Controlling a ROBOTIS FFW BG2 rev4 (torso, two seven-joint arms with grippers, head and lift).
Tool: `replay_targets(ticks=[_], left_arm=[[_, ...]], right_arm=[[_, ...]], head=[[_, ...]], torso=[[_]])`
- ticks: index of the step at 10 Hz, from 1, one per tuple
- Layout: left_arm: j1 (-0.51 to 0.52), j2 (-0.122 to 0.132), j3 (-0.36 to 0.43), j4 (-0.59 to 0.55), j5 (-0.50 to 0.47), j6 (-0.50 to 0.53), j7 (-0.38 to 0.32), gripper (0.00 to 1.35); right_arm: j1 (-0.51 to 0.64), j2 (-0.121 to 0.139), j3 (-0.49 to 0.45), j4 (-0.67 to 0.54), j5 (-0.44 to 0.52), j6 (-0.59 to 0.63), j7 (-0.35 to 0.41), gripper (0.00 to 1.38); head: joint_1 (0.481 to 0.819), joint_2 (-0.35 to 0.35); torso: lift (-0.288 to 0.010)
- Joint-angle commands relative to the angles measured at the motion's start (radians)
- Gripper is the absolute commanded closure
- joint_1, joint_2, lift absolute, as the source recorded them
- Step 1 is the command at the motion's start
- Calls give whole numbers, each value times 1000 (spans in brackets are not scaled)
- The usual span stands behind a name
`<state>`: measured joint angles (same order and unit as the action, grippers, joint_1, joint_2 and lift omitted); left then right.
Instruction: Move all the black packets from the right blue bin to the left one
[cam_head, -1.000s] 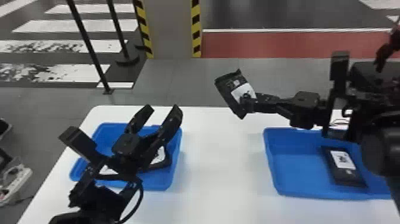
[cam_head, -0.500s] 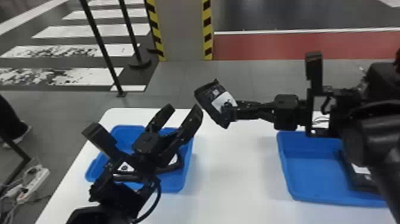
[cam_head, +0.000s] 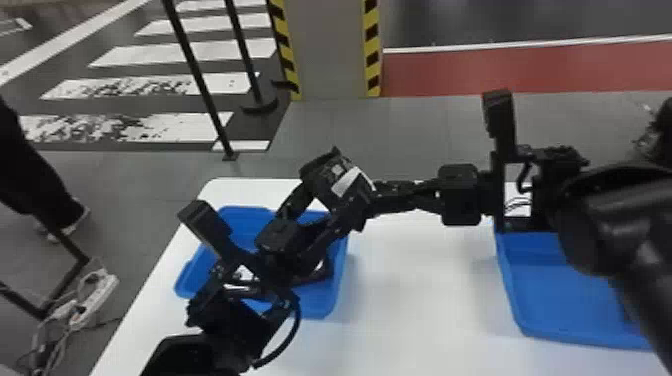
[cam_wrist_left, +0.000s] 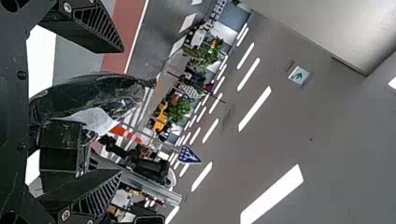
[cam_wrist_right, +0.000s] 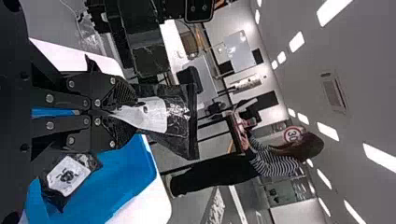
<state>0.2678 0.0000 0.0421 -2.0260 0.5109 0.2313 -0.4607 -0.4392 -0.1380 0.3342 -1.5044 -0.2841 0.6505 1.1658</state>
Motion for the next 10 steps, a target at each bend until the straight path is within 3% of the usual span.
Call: replay_targets(ticks=[1, 2, 3, 4, 7, 10], left_arm=[[9, -3, 13, 0, 6, -18, 7, 102], [9, -3, 15, 0, 9, -6, 7, 119], [7, -3, 10, 0, 11, 12, 5, 429], [12, -3, 5, 0, 17, -10, 13, 1277], [9, -3, -8, 0, 29, 12, 11, 1228], [14, -3, -7, 0, 34, -35, 11, 1228]], right_arm=[[-5, 3, 26, 21, -17, -3, 0, 1116], [-10, 4, 39, 26, -23, -3, 0, 1116], [-15, 3, 43, 26, -23, -7, 0, 1116], [-27, 3, 42, 45, -38, -25, 0, 1116], [-64, 6, 37, 89, -53, -64, 0, 1116], [-69, 8, 35, 107, -61, -79, -2, 1116]], head=[[677, 213], [681, 230], [683, 237], [686, 241], [677, 229], [663, 223]], torso=[[-110], [-110], [-110], [-110], [-110], [-110]])
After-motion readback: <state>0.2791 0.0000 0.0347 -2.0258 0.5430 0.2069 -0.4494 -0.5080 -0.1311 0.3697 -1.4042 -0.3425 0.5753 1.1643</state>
